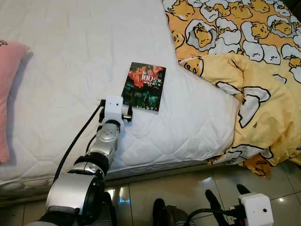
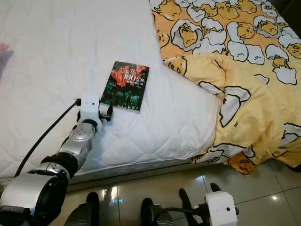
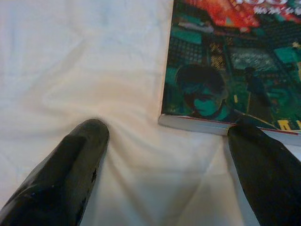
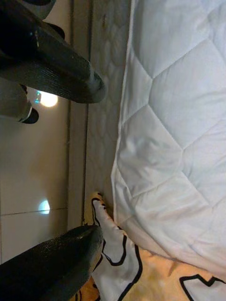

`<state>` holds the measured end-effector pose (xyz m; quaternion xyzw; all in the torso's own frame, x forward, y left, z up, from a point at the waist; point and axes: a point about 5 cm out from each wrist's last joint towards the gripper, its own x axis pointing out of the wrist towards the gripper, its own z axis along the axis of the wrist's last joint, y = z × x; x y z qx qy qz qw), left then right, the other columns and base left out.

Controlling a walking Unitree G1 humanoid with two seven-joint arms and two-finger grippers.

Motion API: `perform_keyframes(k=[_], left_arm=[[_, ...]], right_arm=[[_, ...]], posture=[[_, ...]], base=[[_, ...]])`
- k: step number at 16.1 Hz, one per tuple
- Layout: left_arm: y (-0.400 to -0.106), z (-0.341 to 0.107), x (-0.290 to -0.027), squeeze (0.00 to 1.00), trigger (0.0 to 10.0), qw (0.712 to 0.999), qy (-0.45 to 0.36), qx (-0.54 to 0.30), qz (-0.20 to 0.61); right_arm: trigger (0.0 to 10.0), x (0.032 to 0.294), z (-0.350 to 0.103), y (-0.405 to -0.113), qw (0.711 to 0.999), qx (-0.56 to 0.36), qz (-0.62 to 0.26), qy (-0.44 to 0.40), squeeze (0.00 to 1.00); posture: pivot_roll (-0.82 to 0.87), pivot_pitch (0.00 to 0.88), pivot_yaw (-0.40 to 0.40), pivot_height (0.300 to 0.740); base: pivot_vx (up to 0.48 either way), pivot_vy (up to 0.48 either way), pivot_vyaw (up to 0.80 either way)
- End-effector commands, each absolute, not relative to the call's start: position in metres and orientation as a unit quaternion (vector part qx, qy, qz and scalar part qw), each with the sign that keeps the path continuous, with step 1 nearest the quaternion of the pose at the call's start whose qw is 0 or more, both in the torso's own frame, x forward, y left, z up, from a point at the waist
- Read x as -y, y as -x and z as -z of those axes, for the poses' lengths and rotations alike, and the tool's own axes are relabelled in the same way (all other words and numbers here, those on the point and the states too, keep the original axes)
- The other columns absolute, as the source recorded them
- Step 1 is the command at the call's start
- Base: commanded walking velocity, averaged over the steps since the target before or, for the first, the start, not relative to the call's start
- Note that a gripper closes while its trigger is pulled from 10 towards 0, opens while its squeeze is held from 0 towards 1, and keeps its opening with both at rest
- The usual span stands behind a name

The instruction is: Clean up the room

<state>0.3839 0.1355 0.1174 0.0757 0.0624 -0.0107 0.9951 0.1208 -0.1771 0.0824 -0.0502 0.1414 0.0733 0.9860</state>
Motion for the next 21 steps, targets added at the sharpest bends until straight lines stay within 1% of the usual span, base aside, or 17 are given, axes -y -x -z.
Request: perform_keyframes(k=[1,2,3,4,5,6,7,8,9,10,11,12,13,14,19,21], left_arm=[[-0.381,-0.112,-0.129,0.0,10.0,0.993,-0.086,-0.068,0.031],[-0.375,-0.101,-0.13,0.0,10.0,0.991,-0.103,-0.076,0.044],[-0.364,-0.084,-0.136,0.0,10.0,0.986,-0.128,-0.087,0.057],[-0.347,-0.065,-0.145,0.0,10.0,0.985,-0.125,-0.088,0.075],[-0.33,-0.056,-0.151,0.0,10.0,0.986,-0.118,-0.057,0.105],[-0.316,-0.058,-0.151,0.0,10.0,0.986,-0.101,-0.028,0.128],[-0.305,-0.065,-0.147,0.0,10.0,0.987,-0.067,-0.007,0.147],[-0.296,-0.079,-0.142,0.0,10.0,0.987,-0.038,0.016,0.152],[-0.295,-0.092,-0.137,0.0,10.0,0.987,-0.031,0.042,0.153],[-0.298,-0.101,-0.133,0.0,10.0,0.986,-0.01,0.061,0.152],[-0.301,-0.099,-0.129,0.0,10.0,0.987,0.009,0.055,0.148],[-0.304,-0.098,-0.125,0.0,10.0,0.987,0.014,0.053,0.148],[-0.307,-0.104,-0.118,0.0,10.0,0.986,0.01,0.054,0.158],[-0.31,-0.111,-0.115,0.0,10.0,0.985,0.012,0.053,0.164],[-0.315,-0.114,-0.105,0.0,10.0,0.981,0.016,0.05,0.189],[-0.314,-0.115,-0.096,0.0,10.0,0.978,0.025,0.044,0.203]], right_arm=[[10.0,0.178,-0.077,-0.113,0.983,-0.16,-0.069,0.053,0.0],[10.0,0.175,-0.075,-0.112,0.983,-0.161,-0.075,0.054,0.0],[10.0,0.172,-0.072,-0.112,0.983,-0.16,-0.079,0.05,0.0],[10.0,0.167,-0.073,-0.119,0.986,-0.144,-0.078,0.043,0.0],[10.0,0.166,-0.08,-0.131,0.99,-0.117,-0.068,0.036,0.0],[10.0,0.171,-0.084,-0.142,0.994,-0.097,-0.043,0.03,0.0],[10.0,0.176,-0.085,-0.156,0.997,-0.079,-0.015,0.023,0.0],[10.0,0.182,-0.087,-0.171,0.998,-0.054,0.009,0.02,0.0],[10.0,0.186,-0.086,-0.184,0.999,-0.04,0.021,0.018,0.0],[10.0,0.187,-0.082,-0.198,0.999,-0.034,0.028,0.013,0.0],[10.0,0.184,-0.079,-0.212,0.999,-0.029,0.027,0.007,0.0],[10.0,0.18,-0.079,-0.22,0.999,-0.024,0.023,0.004,0.0],[10.0,0.172,-0.082,-0.233,1.0,-0.011,0.011,0.002,0.0],[10.0,0.17,-0.083,-0.238,1.0,-0.005,0.006,0.002,0.0],[10.0,0.172,-0.075,-0.236,1.0,-0.003,0.01,0.008,0.0],[10.0,0.171,-0.077,-0.237,1.0,0.006,0.01,0.014,0.0]], posture=[[-0.21,0.339,-0.125,0.74],[-0.2,0.322,-0.111,0.74],[-0.16,0.28,-0.077,0.74],[-0.11,0.213,-0.042,0.74],[-0.07,0.18,-0.024,0.74],[-0.03,0.122,-0.004,0.74],[0.02,0.068,0.018,0.74],[0.05,0.022,0.035,0.74],[0.07,0.0,0.041,0.74],[0.1,0.0,0.042,0.74],[0.11,0.0,0.041,0.74],[0.11,0.0,0.036,0.74],[0.11,0.0,0.032,0.74],[0.11,0.0,0.031,0.74],[0.07,0.0,0.036,0.74],[0.06,0.0,0.039,0.74]], base=[[0.0,0.0,0.0],[0.0,0.0,0.0],[0.0,0.0,0.0],[0.0,0.0,0.0],[0.0,0.0,0.0],[0.0,0.0,0.0],[0.0,0.0,0.0],[0.0,0.0,0.0],[0.0,0.0,0.0],[0.0,0.0,0.0],[0.472,0.0,0.0],[0.48,0.0,0.0],[0.48,0.0,0.0],[0.48,0.0,0.0],[0.48,0.0,0.0],[0.48,0.0,0.0]])
